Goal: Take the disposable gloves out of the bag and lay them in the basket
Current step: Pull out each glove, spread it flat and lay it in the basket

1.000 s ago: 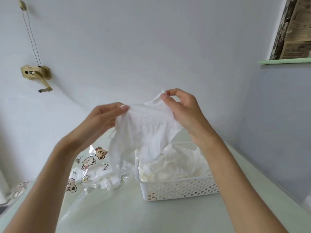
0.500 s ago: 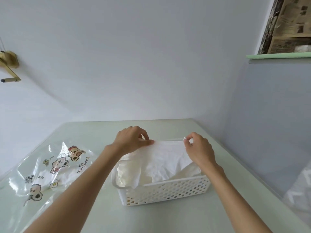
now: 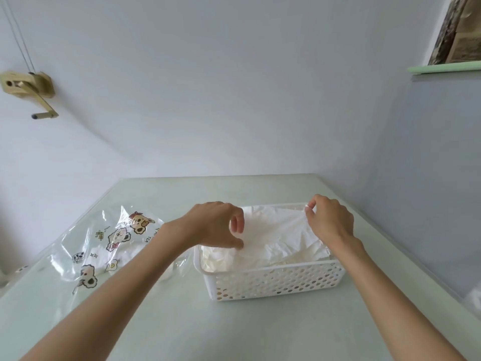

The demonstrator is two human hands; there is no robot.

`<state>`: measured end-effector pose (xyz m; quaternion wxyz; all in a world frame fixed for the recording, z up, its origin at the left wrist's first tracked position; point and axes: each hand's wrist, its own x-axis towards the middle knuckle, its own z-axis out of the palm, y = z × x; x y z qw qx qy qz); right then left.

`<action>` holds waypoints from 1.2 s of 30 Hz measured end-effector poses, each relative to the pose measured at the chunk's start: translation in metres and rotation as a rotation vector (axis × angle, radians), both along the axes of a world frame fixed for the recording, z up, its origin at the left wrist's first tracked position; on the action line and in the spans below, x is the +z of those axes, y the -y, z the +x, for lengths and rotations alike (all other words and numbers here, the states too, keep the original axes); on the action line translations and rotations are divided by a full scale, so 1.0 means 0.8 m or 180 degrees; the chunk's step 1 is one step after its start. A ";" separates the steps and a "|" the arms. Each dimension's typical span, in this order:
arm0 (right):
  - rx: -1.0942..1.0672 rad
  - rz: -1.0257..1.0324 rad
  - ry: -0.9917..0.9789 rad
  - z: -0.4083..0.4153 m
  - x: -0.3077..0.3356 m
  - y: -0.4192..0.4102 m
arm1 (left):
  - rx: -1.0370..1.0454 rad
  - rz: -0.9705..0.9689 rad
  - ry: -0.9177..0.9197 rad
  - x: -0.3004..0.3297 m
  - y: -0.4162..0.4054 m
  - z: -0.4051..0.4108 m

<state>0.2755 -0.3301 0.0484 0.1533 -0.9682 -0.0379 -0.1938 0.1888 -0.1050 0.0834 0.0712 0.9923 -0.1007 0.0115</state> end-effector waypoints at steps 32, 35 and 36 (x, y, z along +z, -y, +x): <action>0.2220 0.0730 -0.0353 -0.152 0.045 -0.129 | 0.1698 -0.0240 -0.1002 -0.032 -0.161 -0.120; 0.2489 0.0184 -0.0613 -0.181 0.024 -0.192 | 0.1569 -0.0356 -0.1025 -0.041 -0.174 -0.118; 0.2462 -0.0074 -0.0696 -0.186 0.015 -0.211 | 0.1549 -0.0428 -0.0992 -0.043 -0.182 -0.120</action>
